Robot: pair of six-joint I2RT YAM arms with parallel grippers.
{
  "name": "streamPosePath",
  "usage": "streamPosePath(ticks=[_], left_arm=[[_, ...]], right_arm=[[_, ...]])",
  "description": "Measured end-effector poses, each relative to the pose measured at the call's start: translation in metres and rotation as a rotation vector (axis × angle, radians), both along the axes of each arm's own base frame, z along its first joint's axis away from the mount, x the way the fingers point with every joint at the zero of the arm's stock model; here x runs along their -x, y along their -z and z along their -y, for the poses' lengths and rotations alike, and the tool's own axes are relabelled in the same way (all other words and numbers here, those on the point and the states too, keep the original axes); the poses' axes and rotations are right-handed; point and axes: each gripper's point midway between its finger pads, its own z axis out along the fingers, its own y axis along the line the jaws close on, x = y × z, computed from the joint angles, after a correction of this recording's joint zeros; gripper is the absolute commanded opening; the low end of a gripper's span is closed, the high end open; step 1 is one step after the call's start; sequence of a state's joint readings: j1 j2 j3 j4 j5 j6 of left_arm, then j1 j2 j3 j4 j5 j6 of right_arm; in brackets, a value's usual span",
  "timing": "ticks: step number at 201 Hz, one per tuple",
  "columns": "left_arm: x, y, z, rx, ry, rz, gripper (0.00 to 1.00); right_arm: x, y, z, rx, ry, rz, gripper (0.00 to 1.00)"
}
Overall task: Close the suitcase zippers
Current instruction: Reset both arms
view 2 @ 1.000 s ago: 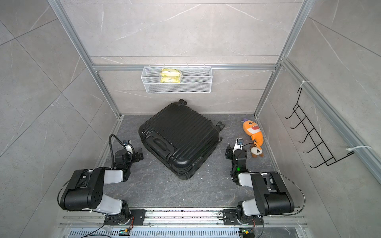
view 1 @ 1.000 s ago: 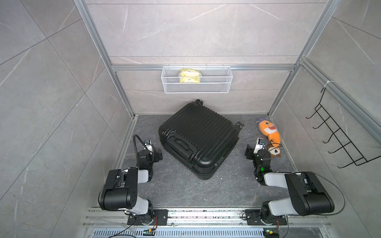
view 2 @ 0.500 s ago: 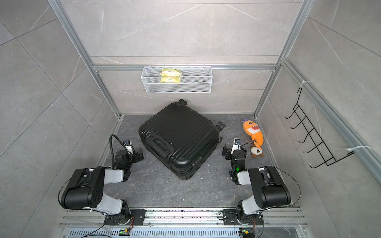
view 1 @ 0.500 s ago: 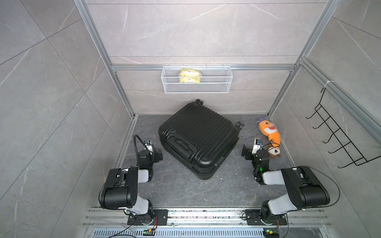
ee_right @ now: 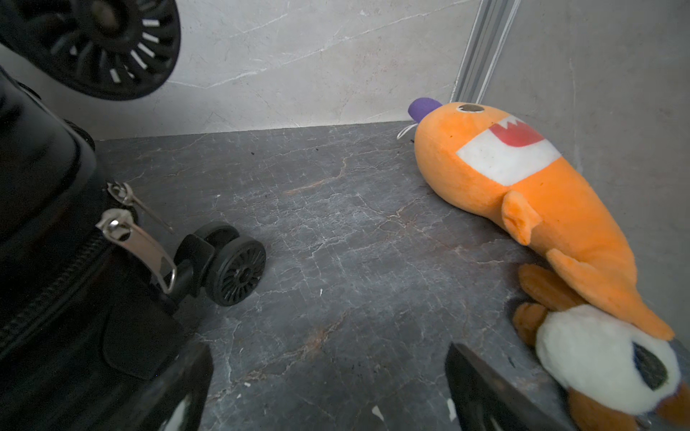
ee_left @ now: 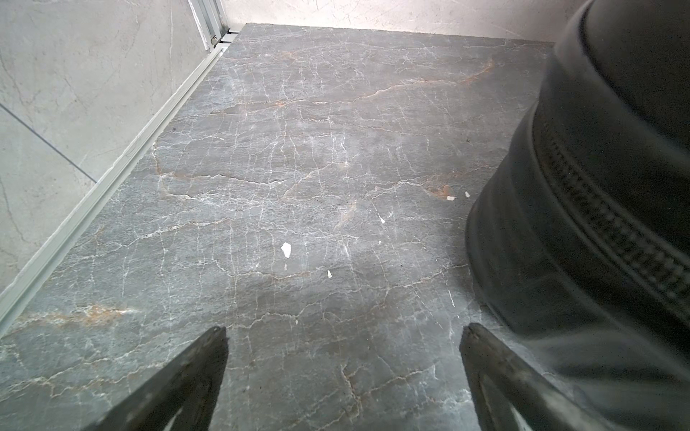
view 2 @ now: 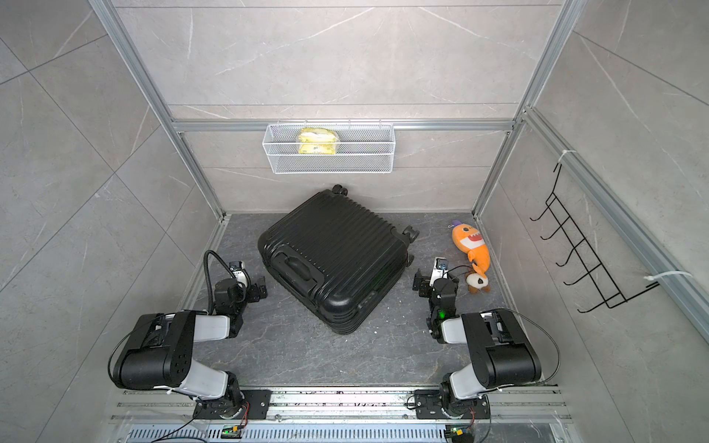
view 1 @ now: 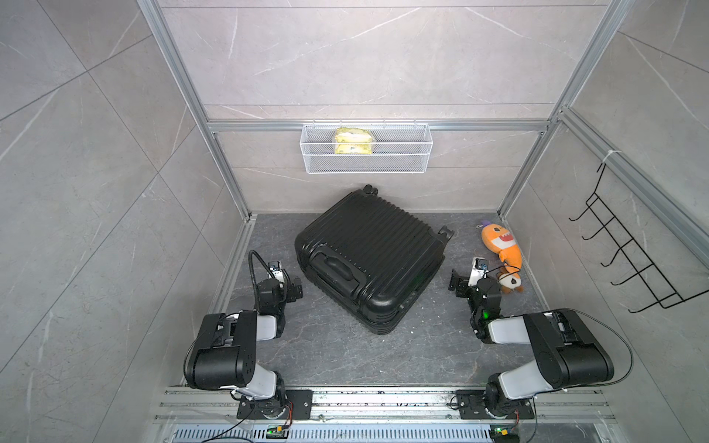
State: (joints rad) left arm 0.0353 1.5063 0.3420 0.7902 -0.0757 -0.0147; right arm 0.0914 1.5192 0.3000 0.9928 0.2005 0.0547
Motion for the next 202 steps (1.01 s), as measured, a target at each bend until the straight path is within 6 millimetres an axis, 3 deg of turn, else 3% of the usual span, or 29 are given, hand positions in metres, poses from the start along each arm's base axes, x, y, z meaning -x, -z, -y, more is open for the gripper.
streamPosePath(ticks=[202], left_arm=[[0.0,0.0,0.0,0.0,0.0,0.0,1.0]], right_arm=[[0.008,-0.004,0.0,-0.005,-0.003,0.05,1.0]])
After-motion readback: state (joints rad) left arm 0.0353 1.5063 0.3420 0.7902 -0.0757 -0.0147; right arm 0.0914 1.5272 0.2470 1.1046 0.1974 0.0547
